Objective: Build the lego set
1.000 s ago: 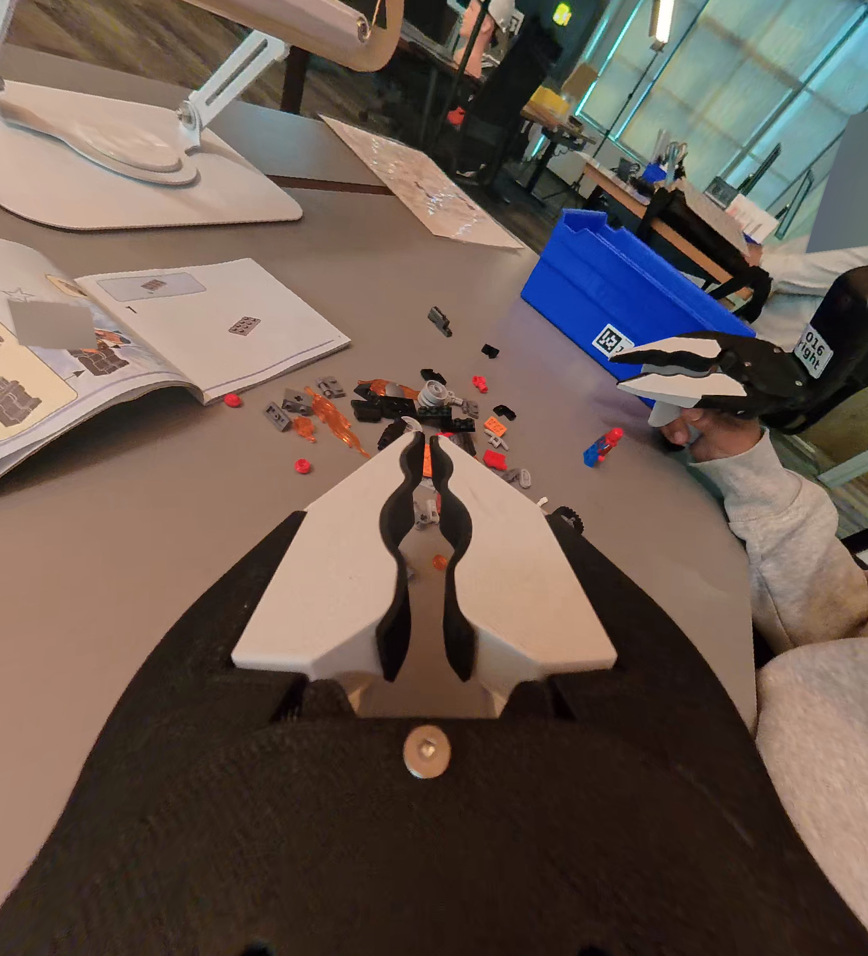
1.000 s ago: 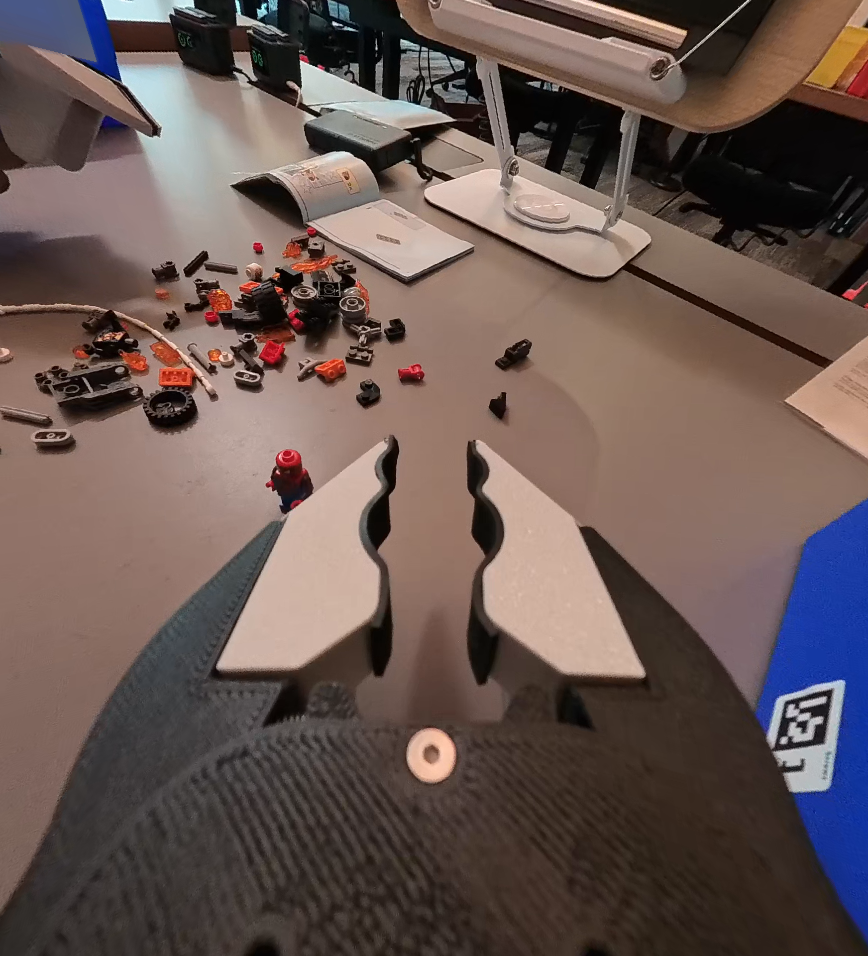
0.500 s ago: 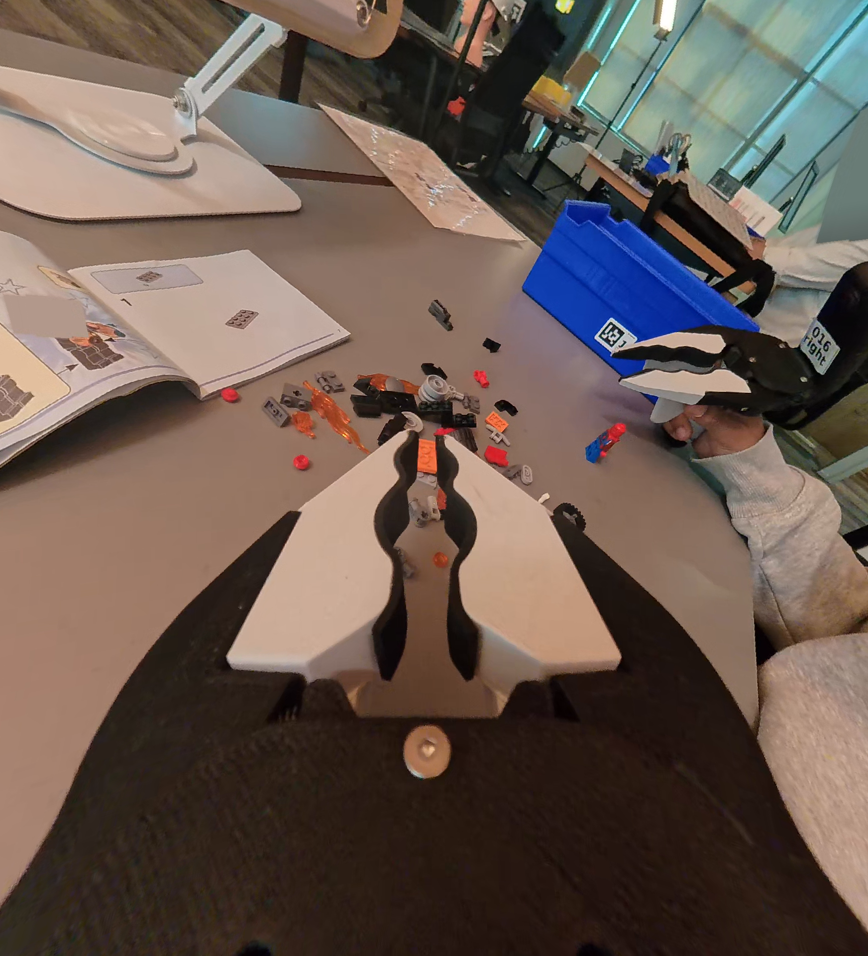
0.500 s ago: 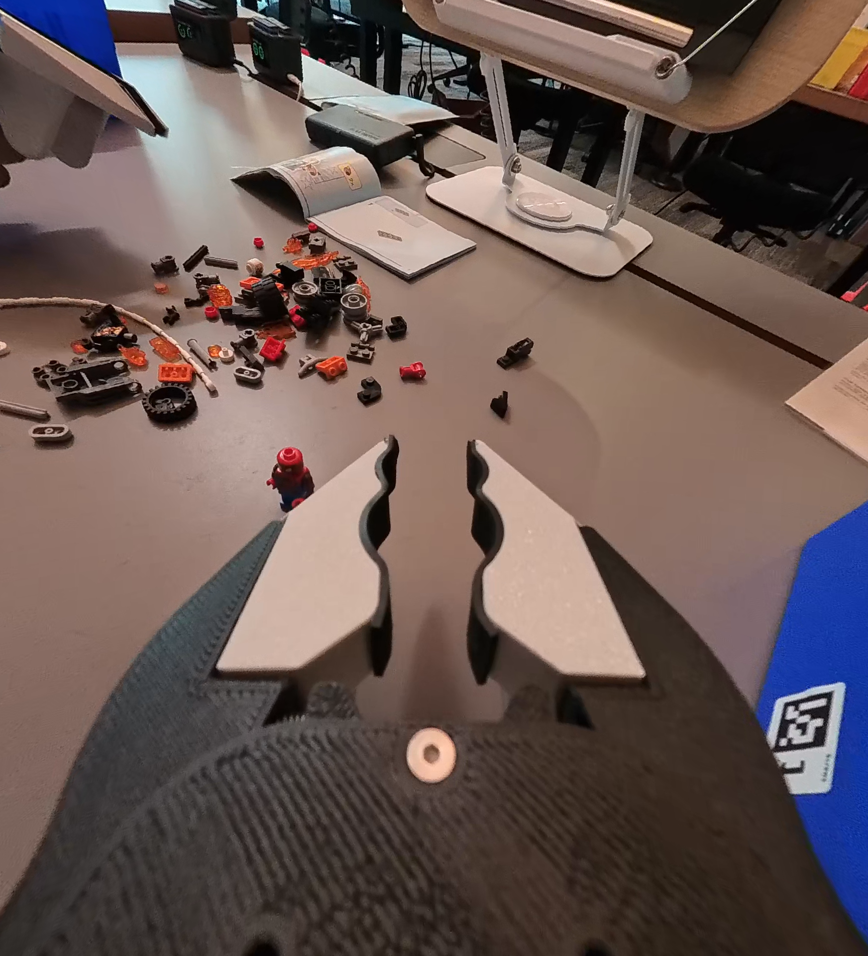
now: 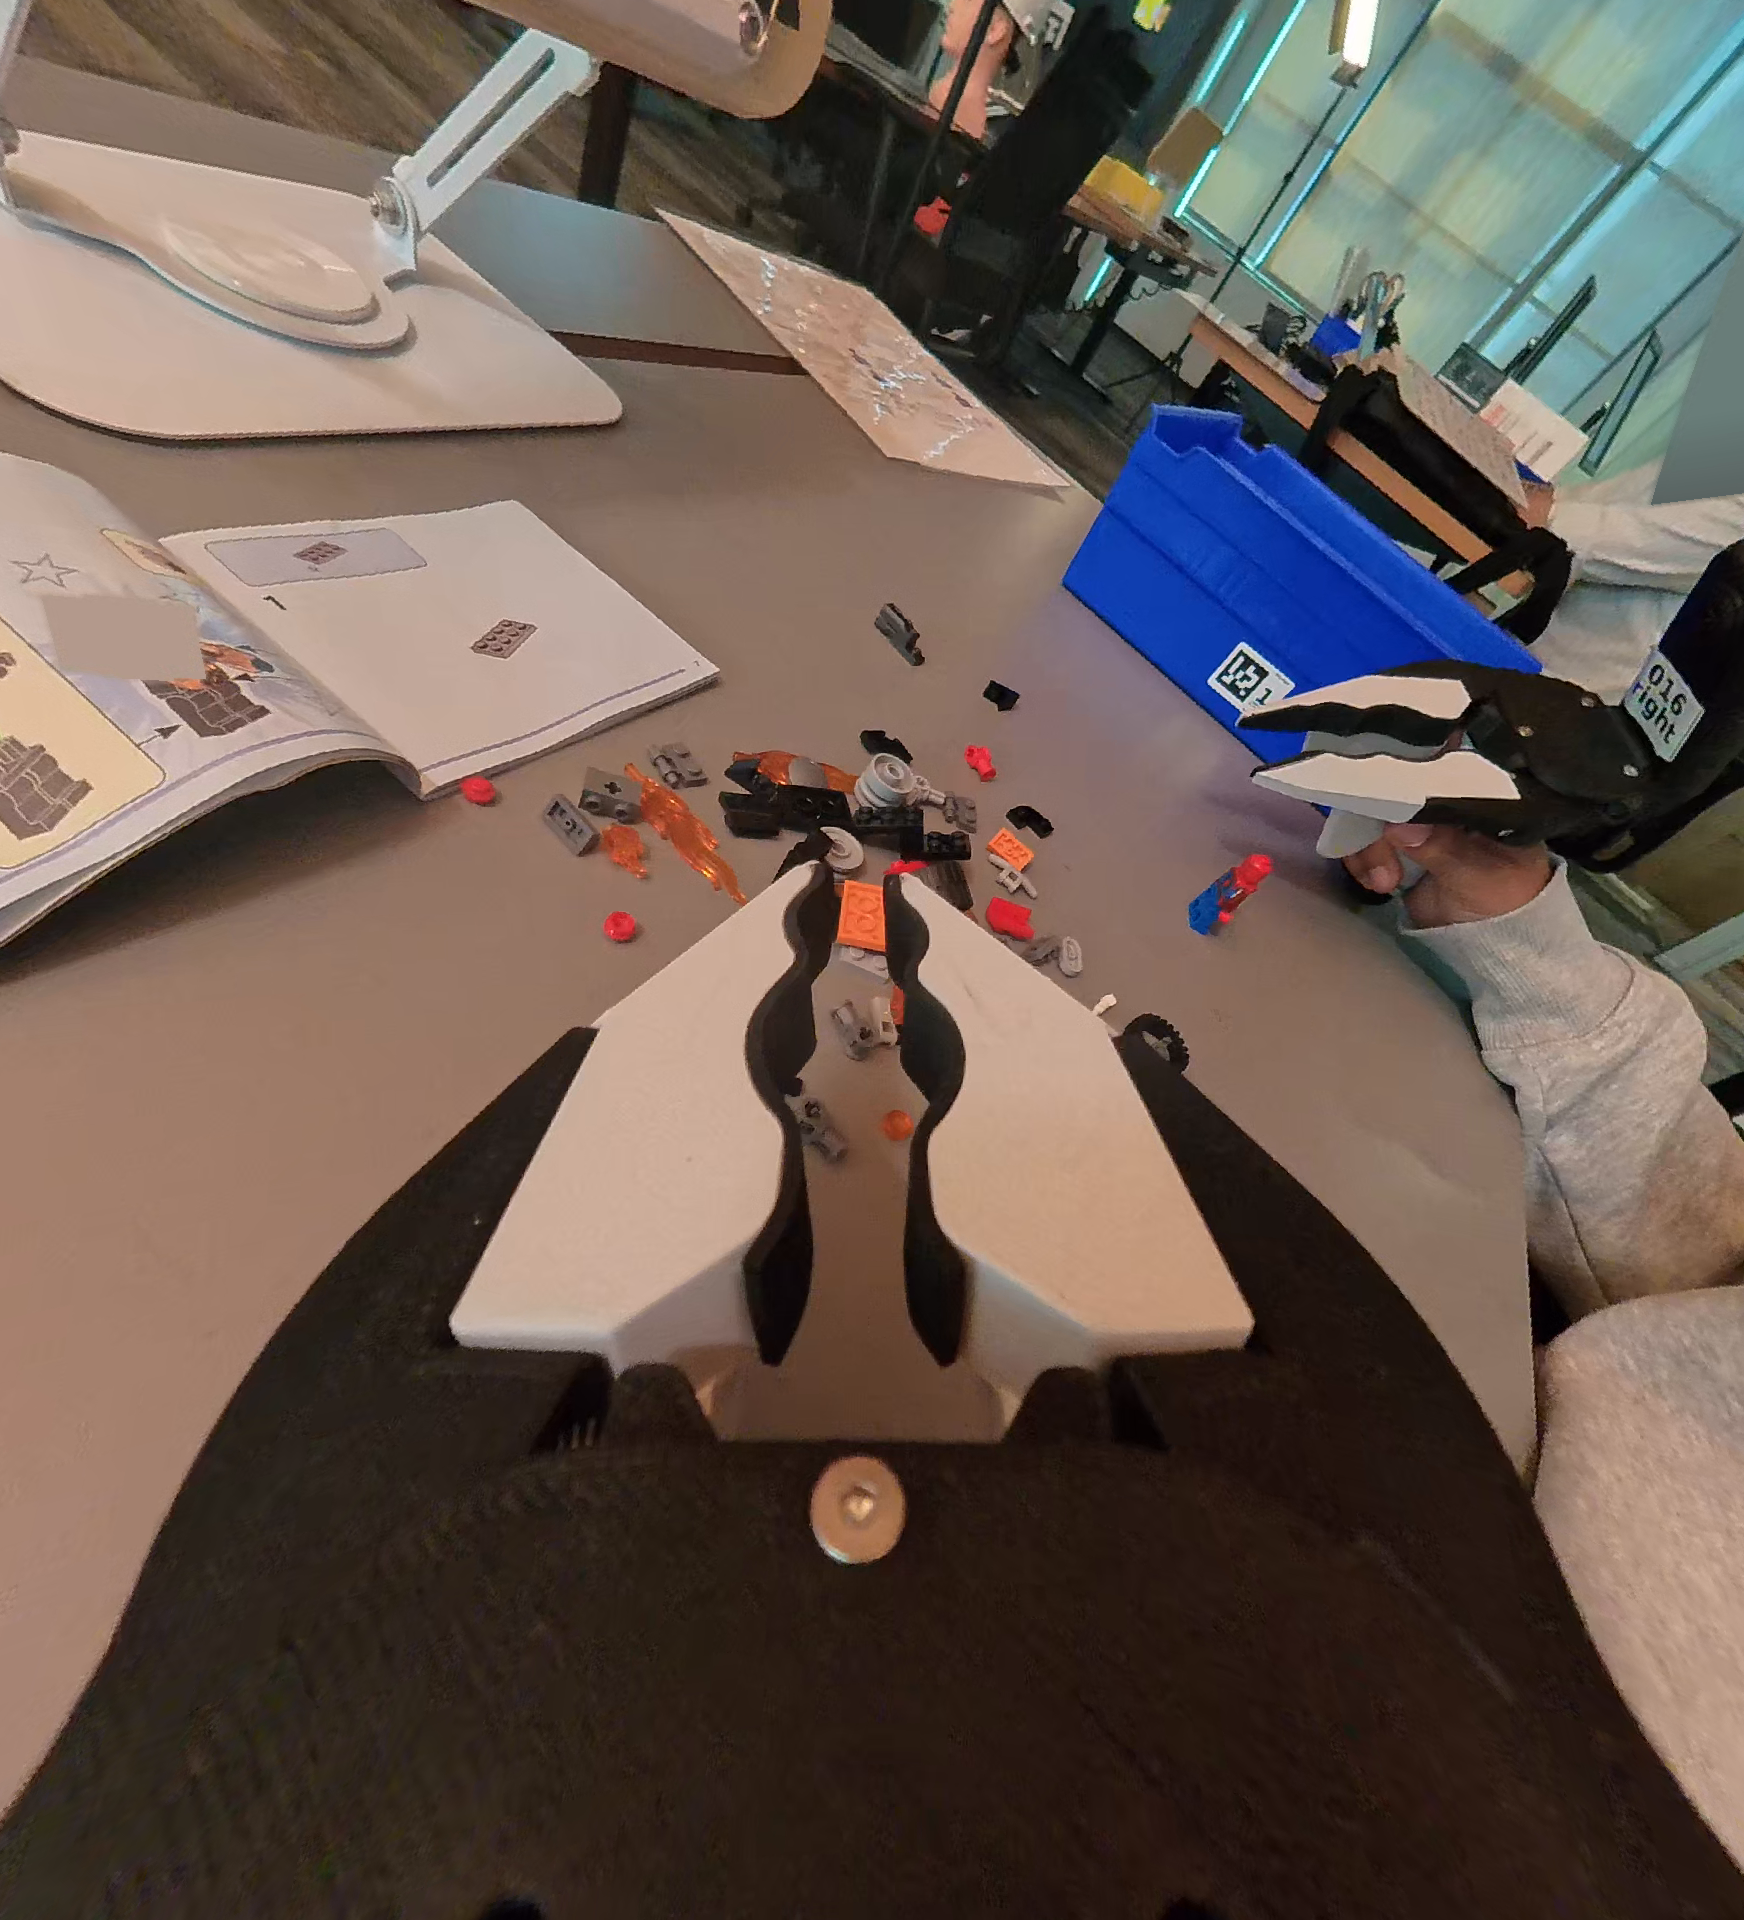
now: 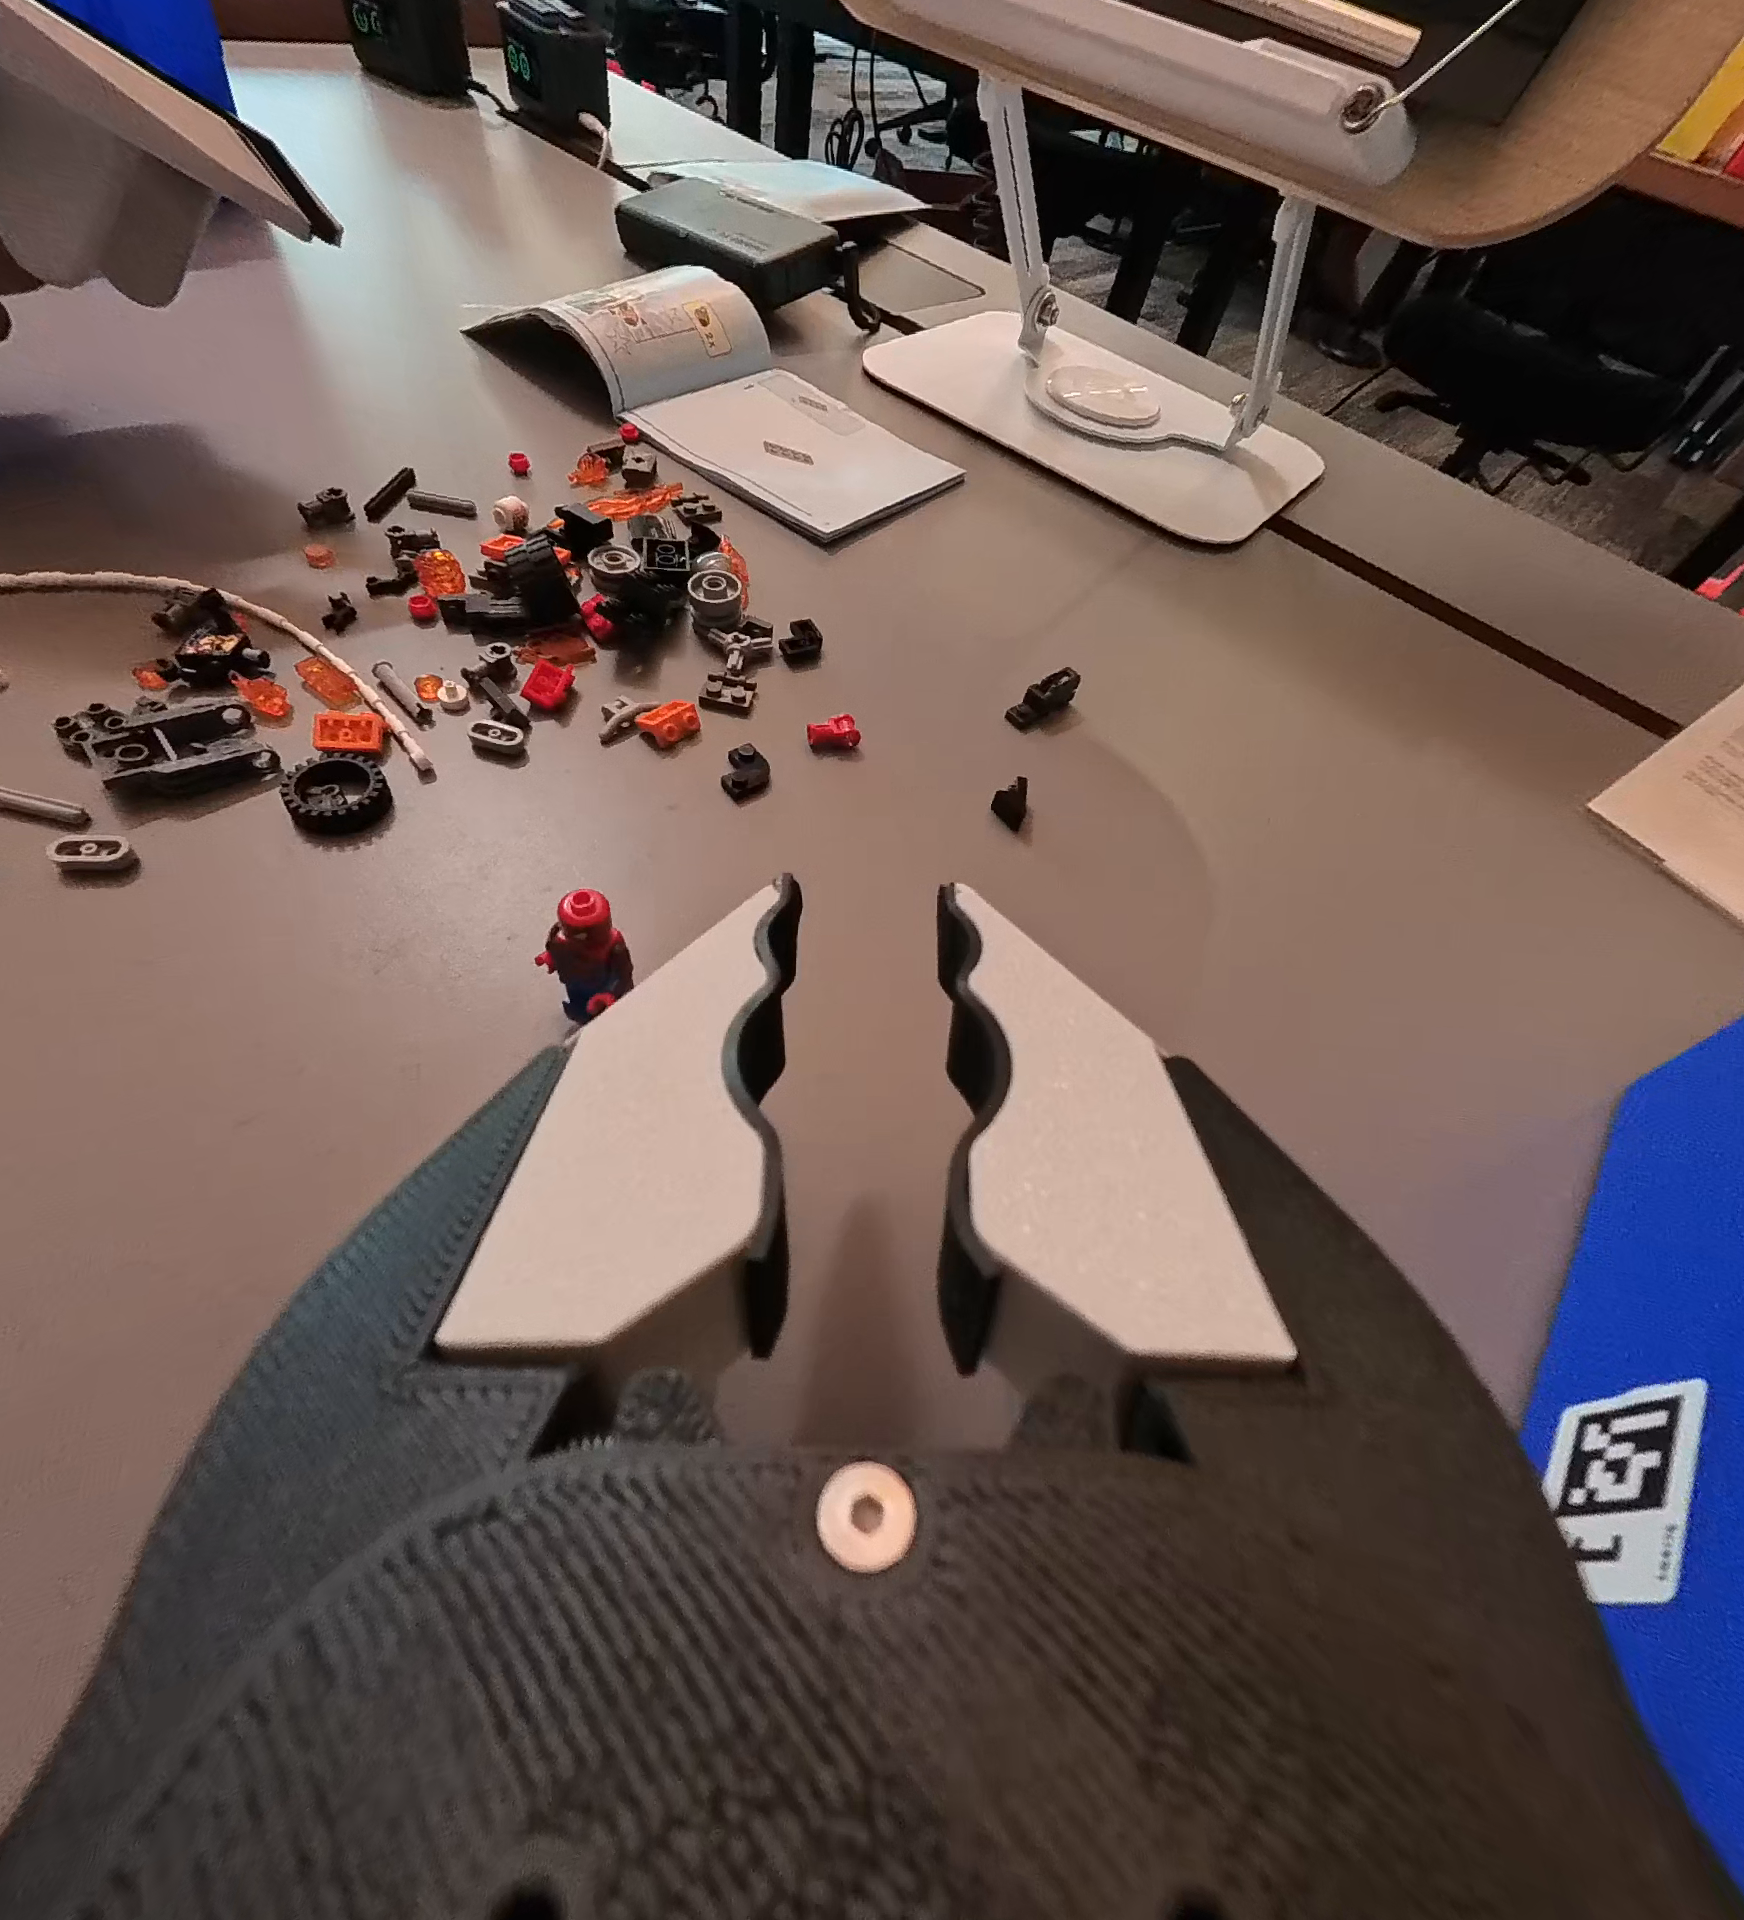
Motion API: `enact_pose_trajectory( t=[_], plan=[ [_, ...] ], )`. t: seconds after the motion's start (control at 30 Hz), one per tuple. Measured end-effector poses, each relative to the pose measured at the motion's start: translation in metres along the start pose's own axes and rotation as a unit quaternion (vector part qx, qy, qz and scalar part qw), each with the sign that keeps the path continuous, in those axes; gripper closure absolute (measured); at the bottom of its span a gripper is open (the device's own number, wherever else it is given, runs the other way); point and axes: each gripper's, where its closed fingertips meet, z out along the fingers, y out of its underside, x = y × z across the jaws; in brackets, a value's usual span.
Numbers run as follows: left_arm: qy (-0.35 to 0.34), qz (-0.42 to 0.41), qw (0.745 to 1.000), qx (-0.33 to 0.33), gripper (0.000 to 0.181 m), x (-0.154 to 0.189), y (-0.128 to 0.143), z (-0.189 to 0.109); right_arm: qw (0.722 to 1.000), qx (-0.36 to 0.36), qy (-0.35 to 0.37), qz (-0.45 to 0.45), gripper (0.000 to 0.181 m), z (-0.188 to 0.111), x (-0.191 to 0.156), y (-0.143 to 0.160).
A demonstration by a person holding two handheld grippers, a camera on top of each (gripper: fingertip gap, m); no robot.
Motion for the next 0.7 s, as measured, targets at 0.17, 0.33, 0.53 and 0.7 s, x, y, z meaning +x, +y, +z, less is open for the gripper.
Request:
enact_pose_trajectory(
  t=[0.17,0.33,0.53,0.7],
  plan=[
    [0.000,0.002,1.000,0.003,0.173,0.001,-0.001,-0.001,1.000,0.002,0.001,-0.001,0.156,0.000,0.000,0.000],
    [0.018,0.023,1.000,0.007,0.151,0.010,-0.003,0.000,1.000,0.005,0.000,0.001,0.156,-0.001,0.000,-0.001],
    [-0.023,0.089,0.996,0.012,0.122,0.009,-0.006,0.001,1.000,0.004,0.000,-0.001,0.156,-0.001,0.000,-0.001],
    [-0.064,0.135,0.989,-0.011,0.121,0.002,0.001,0.003,1.000,0.004,-0.002,0.000,0.157,-0.001,0.000,-0.001]
  ],
)
